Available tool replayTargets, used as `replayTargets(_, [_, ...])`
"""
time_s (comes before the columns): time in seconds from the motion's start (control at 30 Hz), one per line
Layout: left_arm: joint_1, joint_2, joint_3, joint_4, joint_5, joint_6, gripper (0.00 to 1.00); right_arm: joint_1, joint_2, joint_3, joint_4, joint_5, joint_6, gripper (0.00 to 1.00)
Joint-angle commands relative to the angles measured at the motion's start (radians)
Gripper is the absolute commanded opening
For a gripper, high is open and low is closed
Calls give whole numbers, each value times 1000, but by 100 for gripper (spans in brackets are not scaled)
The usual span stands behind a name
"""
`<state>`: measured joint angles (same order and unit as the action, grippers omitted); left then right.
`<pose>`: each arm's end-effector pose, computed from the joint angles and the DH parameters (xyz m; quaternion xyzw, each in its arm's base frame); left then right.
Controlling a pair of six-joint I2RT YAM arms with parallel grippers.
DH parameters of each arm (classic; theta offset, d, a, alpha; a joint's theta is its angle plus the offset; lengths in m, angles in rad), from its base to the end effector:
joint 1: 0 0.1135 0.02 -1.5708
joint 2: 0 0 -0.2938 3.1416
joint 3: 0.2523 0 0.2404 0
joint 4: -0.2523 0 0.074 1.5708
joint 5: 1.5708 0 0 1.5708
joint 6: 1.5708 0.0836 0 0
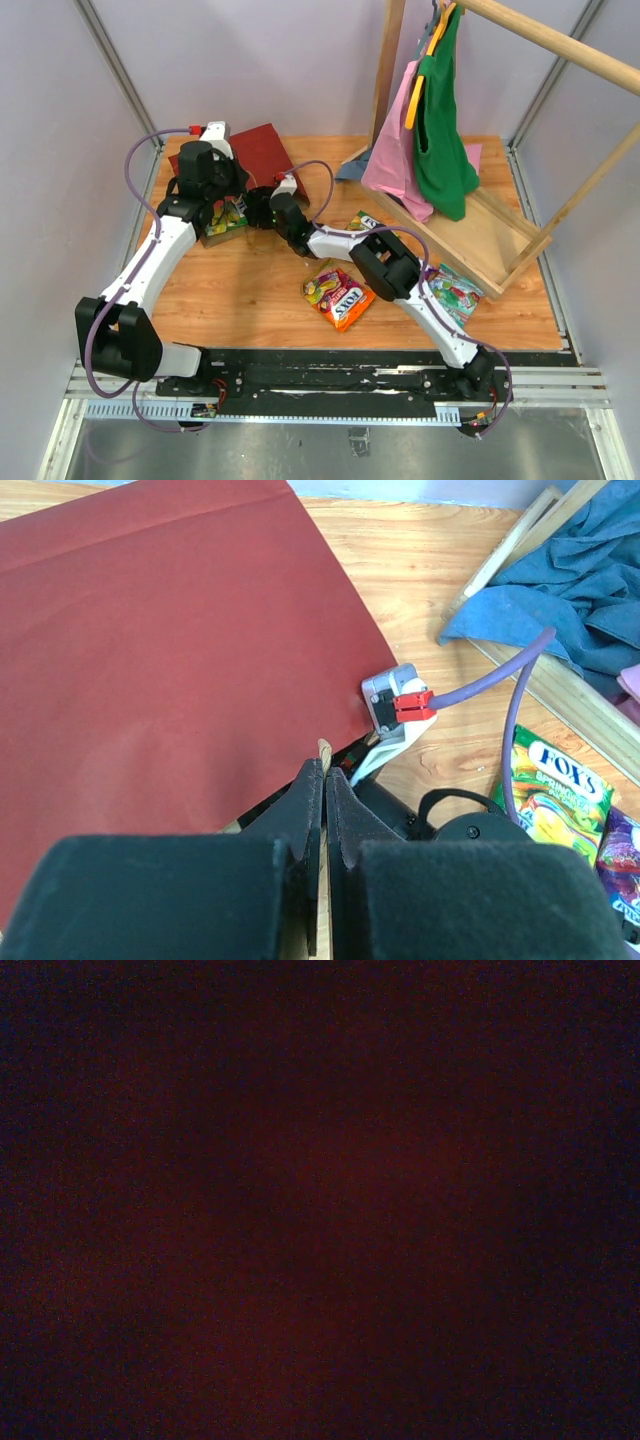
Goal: Take the snacks out of the paper bag
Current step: Take out the snack from the paper bag.
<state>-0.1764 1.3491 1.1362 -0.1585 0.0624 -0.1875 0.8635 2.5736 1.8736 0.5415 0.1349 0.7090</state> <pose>0.3361 -0.0652 0.3524 0.0130 0.8252 -0.1274 0.5501 0.4239 0.4786 0.1427 -0.0150 0.7602 0.4220 0.4937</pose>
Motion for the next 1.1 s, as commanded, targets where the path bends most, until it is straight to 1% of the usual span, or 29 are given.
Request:
replayTargets(0.0, [-3,-7,-3,40,5,6,1,-12,39,39,-17,-9,61,55])
replayTargets(0.2, [-2,-3,-2,40,6,7,1,1,27,2,17,-34,118,47])
replayTargets(0.4, [-2,-4,-1,40,6,6,1,6,19,-9,21,-69,167,19])
replayTargets(0.5, [-3,-4,-1,38,4,6,0,6,7,-23,25,-79,187,10])
replayTargets(0.53, [-2,-5,-1,38,3,8,0,7,-1,-34,29,-76,191,9])
replayTargets(0.57, [-3,-6,-3,37,2,8,0,8,-11,-47,34,-69,189,9])
replayTargets(0.6, [-3,-7,-3,36,3,8,1,8,-23,-64,41,-64,189,12])
replayTargets(0.63, [-2,-8,-3,37,1,8,1,9,-35,-84,51,-58,188,19])
replayTargets(0.67, [-3,-9,-4,38,2,8,1,8,-47,-102,60,-50,191,29])
replayTargets(0.7, [-2,-10,-4,38,2,8,0,9,-59,-120,65,-42,198,37])
replayTargets(0.77, [-3,-10,-4,37,1,8,1,8,-82,-151,61,-20,224,45])
replayTargets(0.9, [-3,-12,-6,37,-1,7,1,8,-115,-198,23,28,284,51])
replayTargets(1.07, [-3,-12,-6,36,-1,6,0,3,-103,-182,8,17,341,52])
